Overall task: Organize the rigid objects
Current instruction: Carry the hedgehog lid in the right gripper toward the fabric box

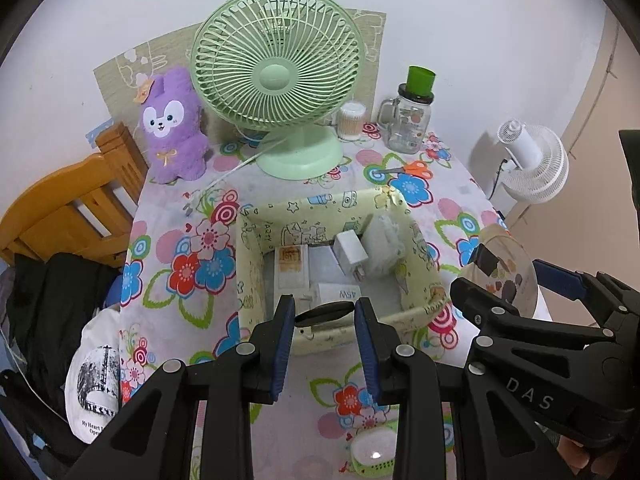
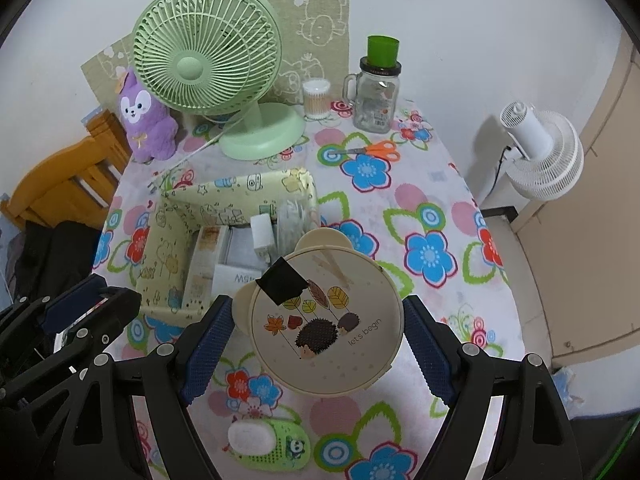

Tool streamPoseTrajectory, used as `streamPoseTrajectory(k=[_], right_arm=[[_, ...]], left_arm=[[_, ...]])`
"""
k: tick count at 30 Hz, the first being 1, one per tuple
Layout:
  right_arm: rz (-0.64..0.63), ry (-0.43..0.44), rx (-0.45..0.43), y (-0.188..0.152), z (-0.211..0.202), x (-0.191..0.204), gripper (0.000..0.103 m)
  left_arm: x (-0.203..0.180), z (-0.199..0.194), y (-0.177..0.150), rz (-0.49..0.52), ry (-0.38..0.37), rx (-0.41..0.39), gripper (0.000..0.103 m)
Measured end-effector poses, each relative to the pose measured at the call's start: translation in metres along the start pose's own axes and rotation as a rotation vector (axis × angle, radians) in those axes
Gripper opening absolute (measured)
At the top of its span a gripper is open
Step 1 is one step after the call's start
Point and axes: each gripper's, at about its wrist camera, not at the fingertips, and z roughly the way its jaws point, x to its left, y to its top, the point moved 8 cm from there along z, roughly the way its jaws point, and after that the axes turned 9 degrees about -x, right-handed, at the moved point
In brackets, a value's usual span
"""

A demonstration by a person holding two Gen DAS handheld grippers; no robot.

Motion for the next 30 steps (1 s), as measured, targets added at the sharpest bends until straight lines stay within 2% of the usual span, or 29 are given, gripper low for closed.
streamPoseTrajectory(k=[18, 30], right_arm=[[-0.017, 0.076, 0.049, 0.032, 0.047, 0.001, 0.085], [0.010, 0.067, 0.068, 0.044, 0.078, -0.006, 0.085]], left_arm=[[0.012, 0.040, 0.022, -0.062, 0.016, 0.028, 0.031], [0.012, 0.086, 0.023, -0.055, -0.009, 0.091, 0.031]])
